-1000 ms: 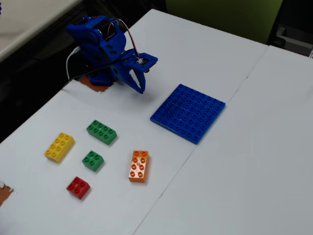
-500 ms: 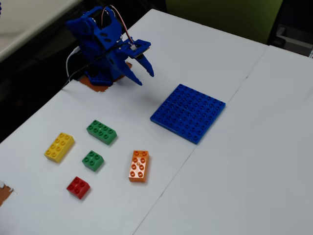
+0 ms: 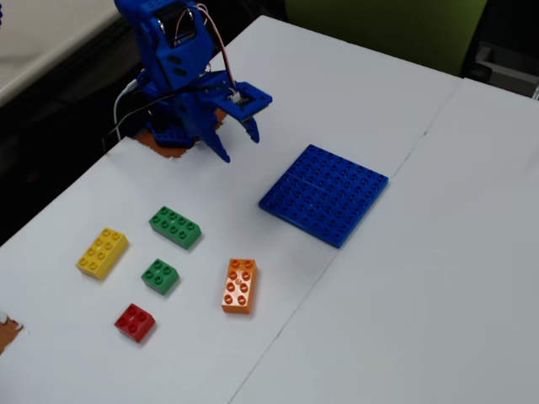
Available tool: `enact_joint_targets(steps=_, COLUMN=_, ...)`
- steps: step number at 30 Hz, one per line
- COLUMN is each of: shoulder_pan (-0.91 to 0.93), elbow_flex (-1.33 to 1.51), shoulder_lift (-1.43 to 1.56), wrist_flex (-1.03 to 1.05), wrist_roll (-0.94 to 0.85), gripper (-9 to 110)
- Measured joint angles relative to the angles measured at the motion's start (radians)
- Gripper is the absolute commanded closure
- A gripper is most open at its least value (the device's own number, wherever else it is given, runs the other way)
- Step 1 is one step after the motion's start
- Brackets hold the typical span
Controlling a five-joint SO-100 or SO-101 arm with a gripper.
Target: Pick up the 2x2 green block and go up the 8x8 blue block.
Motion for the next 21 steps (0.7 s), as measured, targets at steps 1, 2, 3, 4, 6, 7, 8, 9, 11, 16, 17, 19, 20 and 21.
enact_joint_targets(steps=1, shoulder_pan=0.032, elbow_flex=-0.032, shoulder_lift=-0.066, wrist_flex=0.000, wrist_roll=-0.038, gripper=76)
enact_joint_targets(steps=2, shoulder_pan=0.063, elbow_flex=-0.064, shoulder_lift=-0.130, wrist_flex=0.000, wrist_roll=-0.080, gripper=76)
enact_joint_targets(steps=3, shoulder_pan=0.095, elbow_flex=-0.100, shoulder_lift=-0.193, wrist_flex=0.000, wrist_roll=-0.123, gripper=75)
enact_joint_targets(steps=4, shoulder_pan=0.127, elbow_flex=-0.135, shoulder_lift=-0.253, wrist_flex=0.000, wrist_roll=-0.167, gripper=75)
enact_joint_targets(steps=6, shoulder_pan=0.193, elbow_flex=-0.218, shoulder_lift=-0.368, wrist_flex=0.003, wrist_roll=-0.259, gripper=75)
enact_joint_targets(steps=7, shoulder_pan=0.219, elbow_flex=-0.256, shoulder_lift=-0.419, wrist_flex=0.003, wrist_roll=-0.304, gripper=75)
enact_joint_targets(steps=8, shoulder_pan=0.244, elbow_flex=-0.290, shoulder_lift=-0.463, wrist_flex=0.005, wrist_roll=-0.347, gripper=75)
enact_joint_targets(steps=9, shoulder_pan=0.267, elbow_flex=-0.324, shoulder_lift=-0.505, wrist_flex=0.011, wrist_roll=-0.385, gripper=75)
enact_joint_targets(steps=11, shoulder_pan=0.302, elbow_flex=-0.390, shoulder_lift=-0.578, wrist_flex=0.026, wrist_roll=-0.437, gripper=75)
enact_joint_targets(steps=16, shoulder_pan=0.374, elbow_flex=-0.525, shoulder_lift=-0.706, wrist_flex=0.060, wrist_roll=-0.474, gripper=74)
enact_joint_targets(steps=17, shoulder_pan=0.387, elbow_flex=-0.545, shoulder_lift=-0.727, wrist_flex=0.060, wrist_roll=-0.483, gripper=74)
enact_joint_targets(steps=19, shoulder_pan=0.411, elbow_flex=-0.592, shoulder_lift=-0.775, wrist_flex=0.060, wrist_roll=-0.508, gripper=74)
enact_joint_targets(steps=20, shoulder_pan=0.422, elbow_flex=-0.618, shoulder_lift=-0.799, wrist_flex=0.060, wrist_roll=-0.528, gripper=74)
enact_joint_targets(steps=21, shoulder_pan=0.434, elbow_flex=-0.644, shoulder_lift=-0.824, wrist_flex=0.060, wrist_roll=-0.552, gripper=74)
